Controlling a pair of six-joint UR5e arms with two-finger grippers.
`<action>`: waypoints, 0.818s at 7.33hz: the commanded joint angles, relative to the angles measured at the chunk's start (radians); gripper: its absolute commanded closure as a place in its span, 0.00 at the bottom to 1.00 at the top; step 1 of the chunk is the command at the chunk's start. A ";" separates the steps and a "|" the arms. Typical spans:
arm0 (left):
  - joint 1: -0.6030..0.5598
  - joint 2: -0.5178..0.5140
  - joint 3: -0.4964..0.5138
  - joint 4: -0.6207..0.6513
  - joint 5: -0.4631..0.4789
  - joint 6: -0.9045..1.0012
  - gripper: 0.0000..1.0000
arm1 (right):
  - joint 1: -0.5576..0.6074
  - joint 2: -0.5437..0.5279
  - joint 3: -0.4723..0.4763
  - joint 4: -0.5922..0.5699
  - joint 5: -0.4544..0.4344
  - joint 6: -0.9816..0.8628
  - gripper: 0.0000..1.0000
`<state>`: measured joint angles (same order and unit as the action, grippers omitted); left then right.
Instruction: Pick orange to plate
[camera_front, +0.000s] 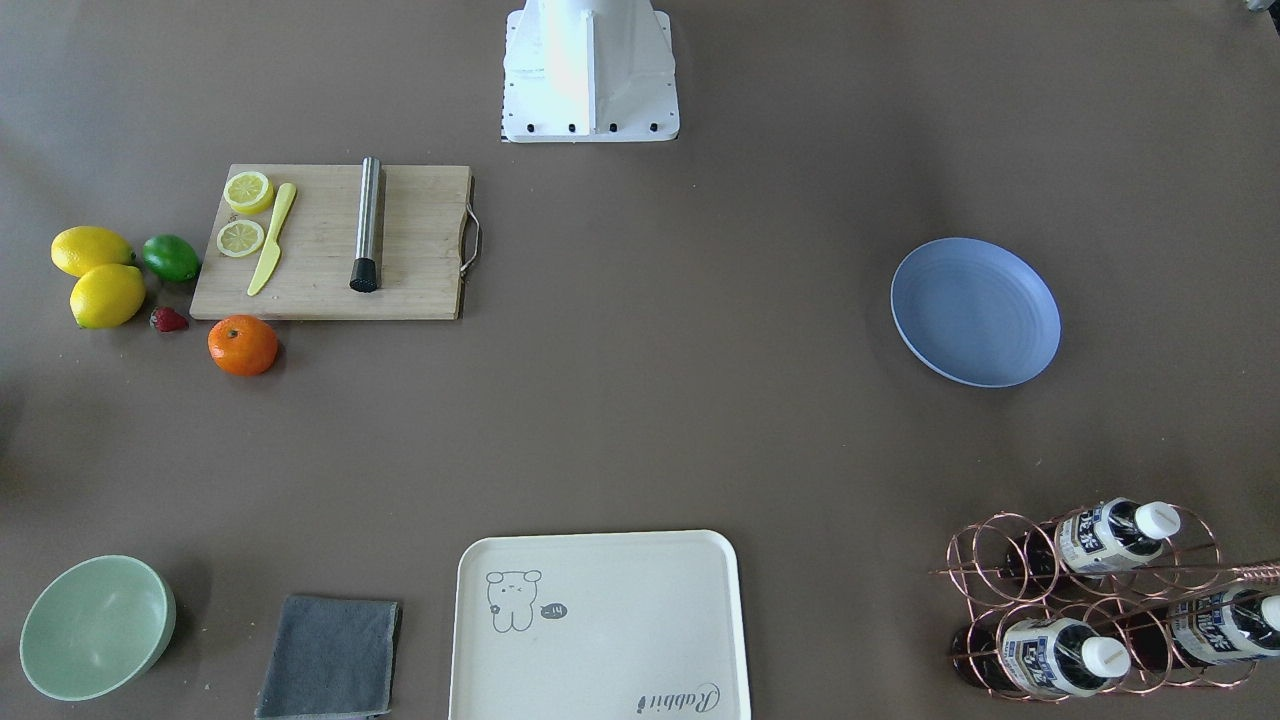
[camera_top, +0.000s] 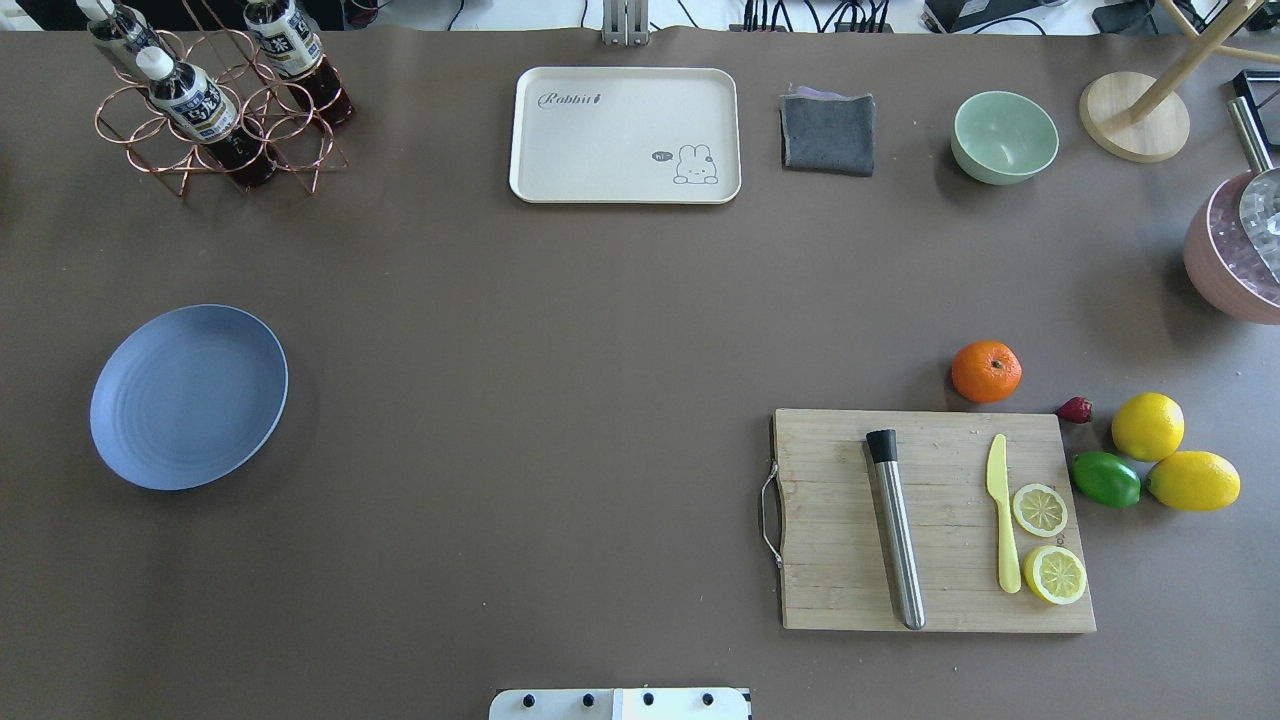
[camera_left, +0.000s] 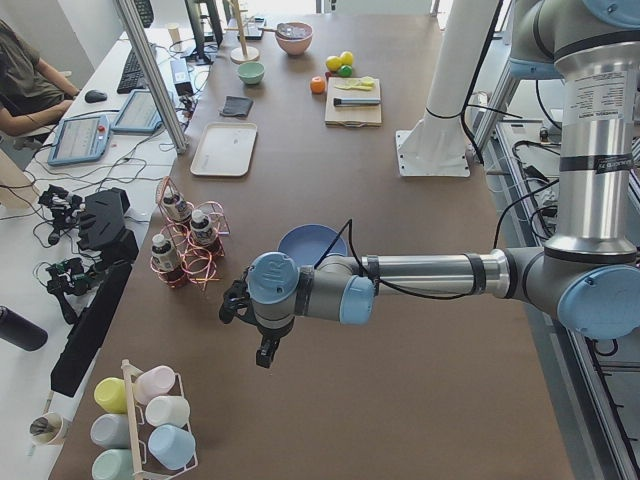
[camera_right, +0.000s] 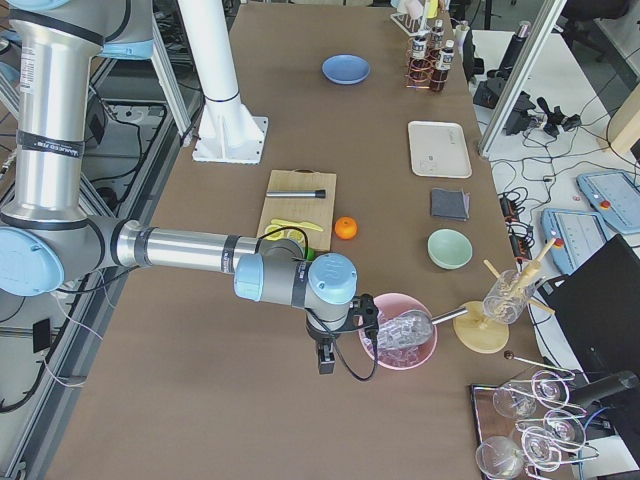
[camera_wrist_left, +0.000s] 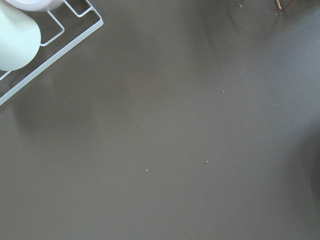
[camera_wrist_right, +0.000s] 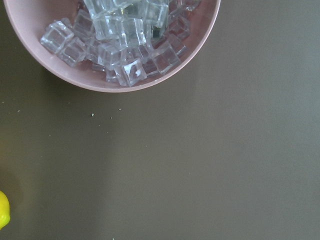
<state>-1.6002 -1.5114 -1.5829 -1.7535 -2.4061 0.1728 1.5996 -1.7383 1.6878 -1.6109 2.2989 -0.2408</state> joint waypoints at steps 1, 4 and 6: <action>0.002 0.010 -0.009 -0.008 -0.002 0.001 0.02 | -0.003 0.000 0.003 -0.001 0.001 0.000 0.00; 0.009 0.013 -0.008 -0.023 -0.002 0.001 0.02 | -0.003 -0.001 0.000 -0.001 0.001 0.000 0.00; 0.010 0.031 -0.022 -0.032 -0.005 -0.002 0.02 | -0.003 -0.004 0.004 -0.001 0.001 0.000 0.00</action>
<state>-1.5903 -1.4916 -1.5939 -1.7807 -2.4105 0.1710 1.5969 -1.7403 1.6892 -1.6122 2.2994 -0.2408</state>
